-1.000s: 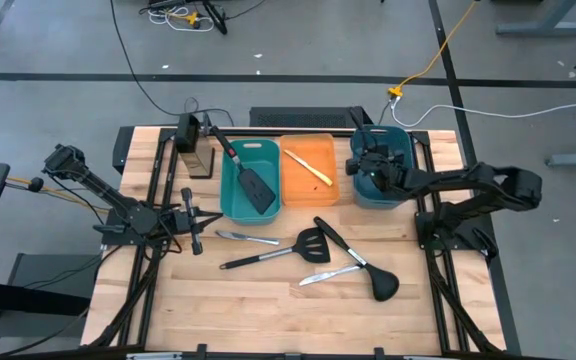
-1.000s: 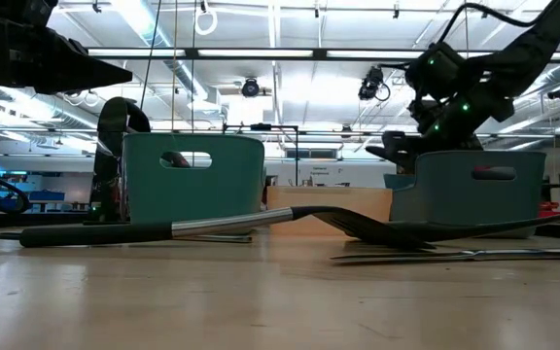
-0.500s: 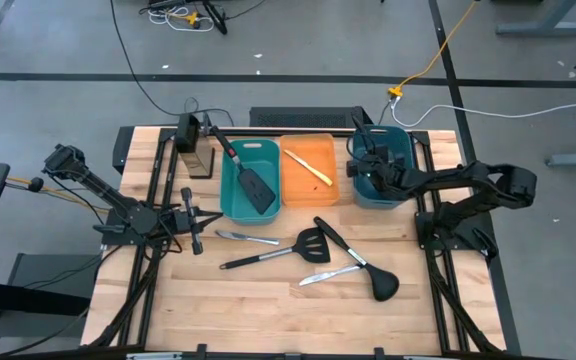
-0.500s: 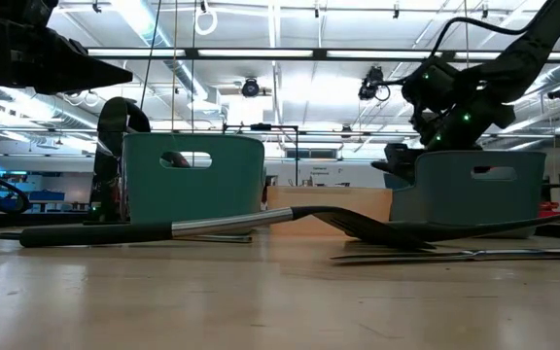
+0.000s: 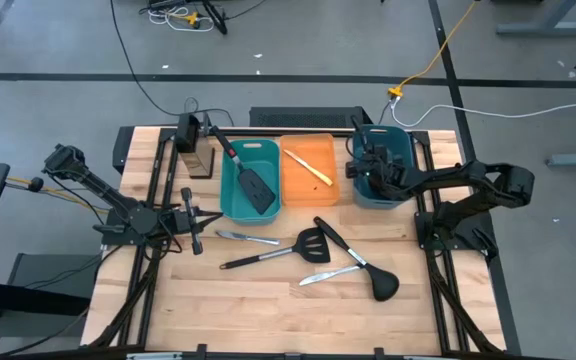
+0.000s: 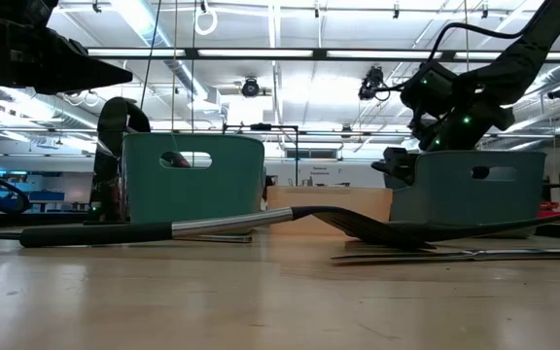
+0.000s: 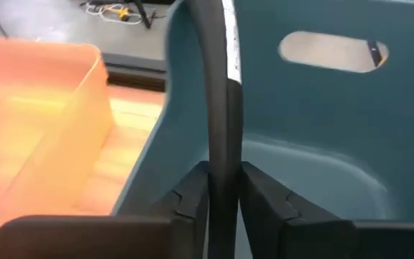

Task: Pick & Place Kitchen Items
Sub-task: Put the bottom black serving spoon into the green bin, then put the black spatula into the light green bin

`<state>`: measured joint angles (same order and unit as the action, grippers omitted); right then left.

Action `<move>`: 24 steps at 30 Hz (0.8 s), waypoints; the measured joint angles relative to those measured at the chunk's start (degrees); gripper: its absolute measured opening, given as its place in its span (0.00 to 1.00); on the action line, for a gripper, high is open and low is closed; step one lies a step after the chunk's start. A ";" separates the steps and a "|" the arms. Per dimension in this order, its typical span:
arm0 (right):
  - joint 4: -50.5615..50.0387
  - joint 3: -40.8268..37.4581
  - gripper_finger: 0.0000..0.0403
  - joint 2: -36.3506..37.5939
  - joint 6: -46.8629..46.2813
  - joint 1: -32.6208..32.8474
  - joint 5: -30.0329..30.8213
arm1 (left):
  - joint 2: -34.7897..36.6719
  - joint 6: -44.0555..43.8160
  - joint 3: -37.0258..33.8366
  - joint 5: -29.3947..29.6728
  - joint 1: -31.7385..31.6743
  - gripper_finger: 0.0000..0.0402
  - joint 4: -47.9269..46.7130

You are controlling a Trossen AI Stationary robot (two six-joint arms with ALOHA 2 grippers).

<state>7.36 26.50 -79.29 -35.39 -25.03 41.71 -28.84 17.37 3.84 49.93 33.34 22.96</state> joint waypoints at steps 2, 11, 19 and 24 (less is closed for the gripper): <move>0.08 0.00 0.24 0.27 0.04 0.44 -0.01 | 0.00 0.00 0.00 0.00 -0.02 0.03 0.00; 2.15 -0.02 0.36 6.16 4.15 2.75 0.31 | -0.02 0.44 0.00 -0.01 0.00 0.03 0.00; 13.15 -0.07 0.32 20.68 21.29 11.53 -8.38 | -0.01 0.27 0.00 -0.02 0.00 0.03 -0.11; 18.20 -0.07 0.19 31.29 35.92 19.07 -22.68 | 0.00 -0.52 0.00 -0.02 0.00 0.03 -0.98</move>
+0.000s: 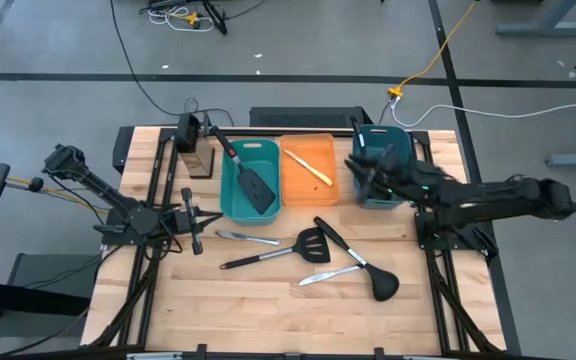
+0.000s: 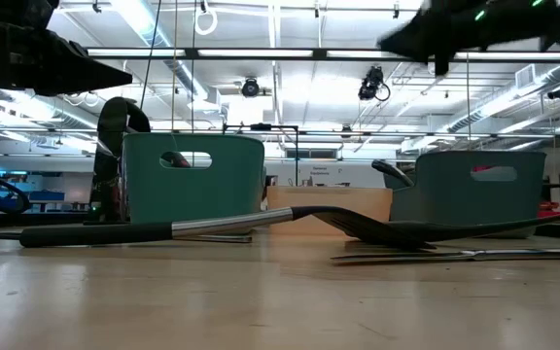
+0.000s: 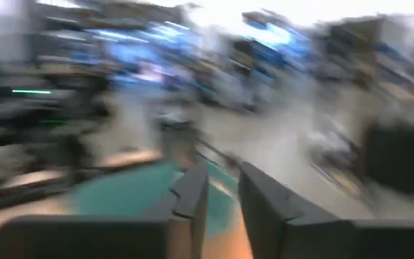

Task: Pick & Place Kitchen Items
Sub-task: Put the black spatula into the light green bin

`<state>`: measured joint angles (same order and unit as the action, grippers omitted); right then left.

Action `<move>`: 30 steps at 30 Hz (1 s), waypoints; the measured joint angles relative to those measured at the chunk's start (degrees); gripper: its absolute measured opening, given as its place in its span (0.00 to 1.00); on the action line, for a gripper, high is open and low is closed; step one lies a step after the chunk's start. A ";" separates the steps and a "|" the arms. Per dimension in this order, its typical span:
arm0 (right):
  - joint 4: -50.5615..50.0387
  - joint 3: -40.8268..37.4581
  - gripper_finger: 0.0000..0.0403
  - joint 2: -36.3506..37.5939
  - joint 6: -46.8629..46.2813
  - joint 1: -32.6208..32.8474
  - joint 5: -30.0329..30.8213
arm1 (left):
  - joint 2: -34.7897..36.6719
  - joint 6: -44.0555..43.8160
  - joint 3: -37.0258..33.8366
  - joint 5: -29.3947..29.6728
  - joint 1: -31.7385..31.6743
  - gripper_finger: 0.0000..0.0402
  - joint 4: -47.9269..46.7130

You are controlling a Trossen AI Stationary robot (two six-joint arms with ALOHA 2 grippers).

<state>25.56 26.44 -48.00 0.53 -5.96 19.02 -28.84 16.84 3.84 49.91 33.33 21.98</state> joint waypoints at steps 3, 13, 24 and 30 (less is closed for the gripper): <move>-2.13 0.02 0.07 5.84 4.55 3.36 -6.93 | -0.02 -0.02 0.00 0.00 -0.01 0.03 -0.80; -10.43 -3.58 0.01 23.09 7.50 9.36 -5.97 | 0.00 -0.57 0.00 0.00 0.00 0.03 -1.13; 5.82 -25.63 0.01 40.32 2.71 10.32 -4.62 | -0.02 -1.29 0.00 0.00 0.00 0.02 -1.79; 0.43 -25.31 0.01 40.29 -1.17 10.32 -3.48 | 0.00 -1.58 0.00 0.01 0.01 0.03 -1.99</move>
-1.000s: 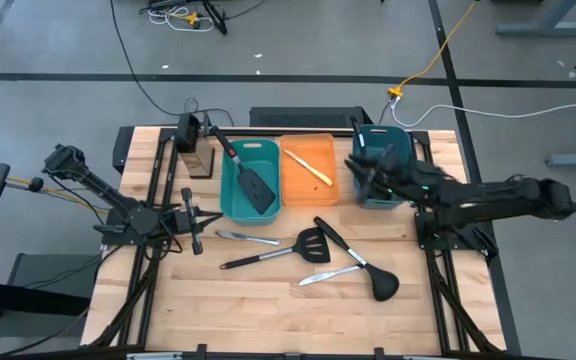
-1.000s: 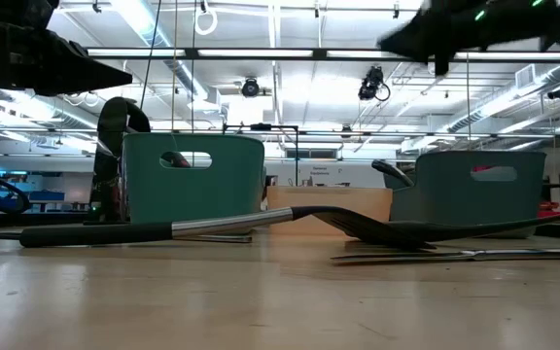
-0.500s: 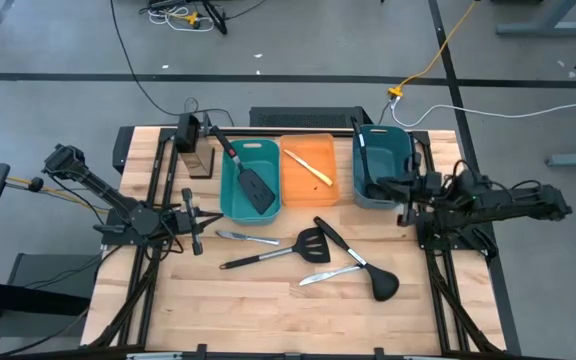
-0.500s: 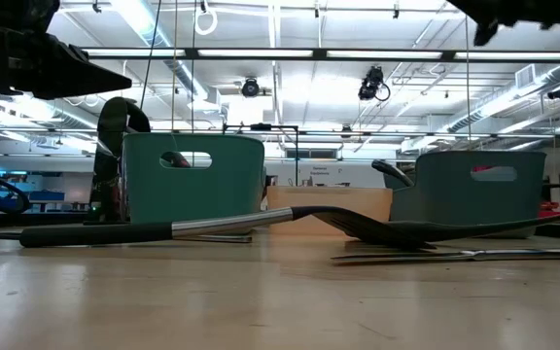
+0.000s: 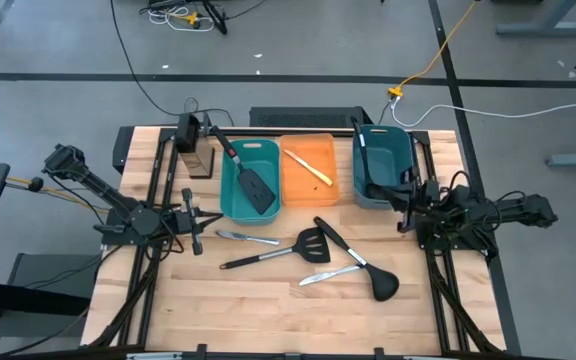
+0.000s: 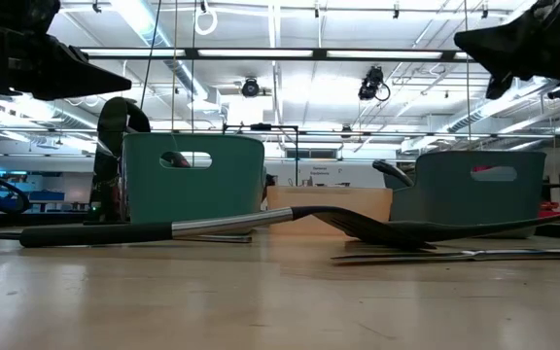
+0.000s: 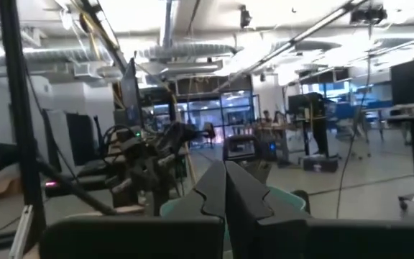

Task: Pick & Place Kitchen Items
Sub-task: Put the black spatula into the light green bin

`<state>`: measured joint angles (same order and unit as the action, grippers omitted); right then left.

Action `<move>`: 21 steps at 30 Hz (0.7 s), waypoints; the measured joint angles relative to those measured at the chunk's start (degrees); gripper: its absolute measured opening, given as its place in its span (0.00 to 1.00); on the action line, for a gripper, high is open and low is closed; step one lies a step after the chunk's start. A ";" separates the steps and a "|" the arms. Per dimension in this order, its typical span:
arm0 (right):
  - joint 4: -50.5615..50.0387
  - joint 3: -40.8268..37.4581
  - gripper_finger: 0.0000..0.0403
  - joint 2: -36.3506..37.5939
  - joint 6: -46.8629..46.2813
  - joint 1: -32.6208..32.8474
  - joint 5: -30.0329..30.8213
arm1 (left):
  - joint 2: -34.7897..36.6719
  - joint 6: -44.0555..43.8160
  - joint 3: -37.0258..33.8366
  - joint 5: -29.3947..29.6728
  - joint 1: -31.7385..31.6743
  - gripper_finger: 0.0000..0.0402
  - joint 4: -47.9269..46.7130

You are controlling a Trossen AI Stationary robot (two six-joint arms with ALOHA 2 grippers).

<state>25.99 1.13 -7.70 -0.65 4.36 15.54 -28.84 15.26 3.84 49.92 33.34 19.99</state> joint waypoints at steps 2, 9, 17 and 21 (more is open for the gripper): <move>-0.23 0.00 0.01 0.02 -0.02 0.00 -1.21 | -0.02 -0.02 0.00 -0.01 0.00 0.03 0.00; -3.84 0.00 0.02 0.02 -0.21 0.00 -1.54 | -0.01 -2.79 0.00 -0.01 -0.01 0.02 0.00; -7.81 0.02 0.02 0.02 -0.49 0.00 -1.50 | -0.02 -2.75 0.00 -0.01 -0.01 0.04 -0.02; -8.55 0.04 0.02 0.02 -2.05 0.00 -1.50 | -0.02 -4.33 0.11 -2.95 -0.01 0.03 -0.01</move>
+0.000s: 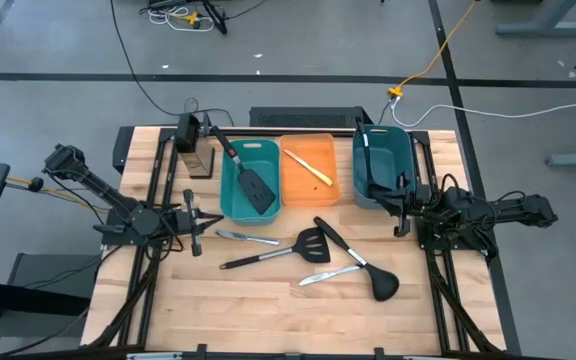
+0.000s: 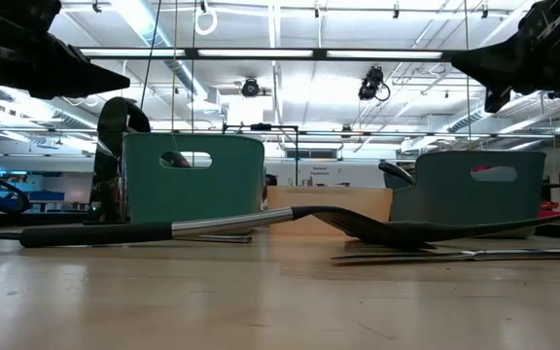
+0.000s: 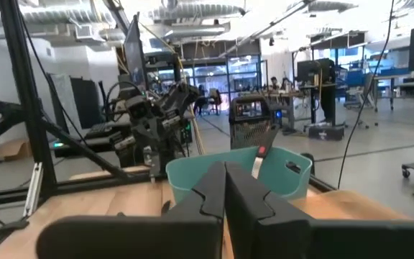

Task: Pick & Place Kitchen Items
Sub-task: Put the black spatula into the light green bin

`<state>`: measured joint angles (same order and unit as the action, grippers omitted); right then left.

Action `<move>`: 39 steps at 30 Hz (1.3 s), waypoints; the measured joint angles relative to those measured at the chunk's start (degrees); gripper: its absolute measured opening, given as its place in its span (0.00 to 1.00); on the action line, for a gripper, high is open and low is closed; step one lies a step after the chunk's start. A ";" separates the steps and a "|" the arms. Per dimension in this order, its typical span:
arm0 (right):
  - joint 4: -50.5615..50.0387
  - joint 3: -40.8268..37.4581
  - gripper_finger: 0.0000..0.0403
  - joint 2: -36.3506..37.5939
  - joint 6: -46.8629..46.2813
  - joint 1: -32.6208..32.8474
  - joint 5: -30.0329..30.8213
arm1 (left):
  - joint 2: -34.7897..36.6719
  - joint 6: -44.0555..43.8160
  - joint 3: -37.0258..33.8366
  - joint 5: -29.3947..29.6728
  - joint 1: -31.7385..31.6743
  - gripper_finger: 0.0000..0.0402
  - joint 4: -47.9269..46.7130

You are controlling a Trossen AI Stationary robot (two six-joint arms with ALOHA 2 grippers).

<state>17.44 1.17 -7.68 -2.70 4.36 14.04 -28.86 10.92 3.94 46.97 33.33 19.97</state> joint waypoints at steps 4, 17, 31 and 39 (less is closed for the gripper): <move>-2.31 0.00 0.02 0.00 -1.55 0.00 -0.01 | -0.87 -0.49 0.15 -3.22 0.01 0.01 0.67; -6.73 0.02 0.02 -0.02 -2.69 -0.02 0.00 | -29.78 -21.37 23.26 -13.06 0.08 0.06 -21.90; -7.82 0.03 0.02 -0.07 -4.85 -0.02 -0.75 | -60.01 -37.27 42.84 -26.90 -0.78 0.40 -35.94; -8.25 0.04 0.02 -0.13 -6.08 -0.02 -4.42 | -68.49 -39.20 47.05 -23.64 -5.21 0.56 -37.89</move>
<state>9.18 1.21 -7.81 -8.78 4.34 9.62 -97.35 -28.27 50.99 23.33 28.11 -17.91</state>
